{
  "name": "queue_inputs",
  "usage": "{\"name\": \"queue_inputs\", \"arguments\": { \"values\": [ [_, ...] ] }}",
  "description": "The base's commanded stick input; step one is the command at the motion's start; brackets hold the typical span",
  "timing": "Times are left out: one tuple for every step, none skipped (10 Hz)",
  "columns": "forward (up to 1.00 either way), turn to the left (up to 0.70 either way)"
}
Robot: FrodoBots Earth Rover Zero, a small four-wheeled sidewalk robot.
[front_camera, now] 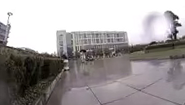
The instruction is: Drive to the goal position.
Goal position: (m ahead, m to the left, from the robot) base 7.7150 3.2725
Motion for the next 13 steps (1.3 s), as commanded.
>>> {"name": "queue_inputs", "arguments": {
  "values": [
    [0.04,0.0],
    [0.04,0.0],
    [0.18,0.0],
    [0.5,0.0],
    [0.69,0.0],
    [0.7,0.0],
    [0.7,0.0],
    [0.7,0.0],
    [0.7,0.0],
    [0.7,0.0],
    [0.7,0.0],
    [0.7,0.0],
    [0.66,0.0]
  ]
}}
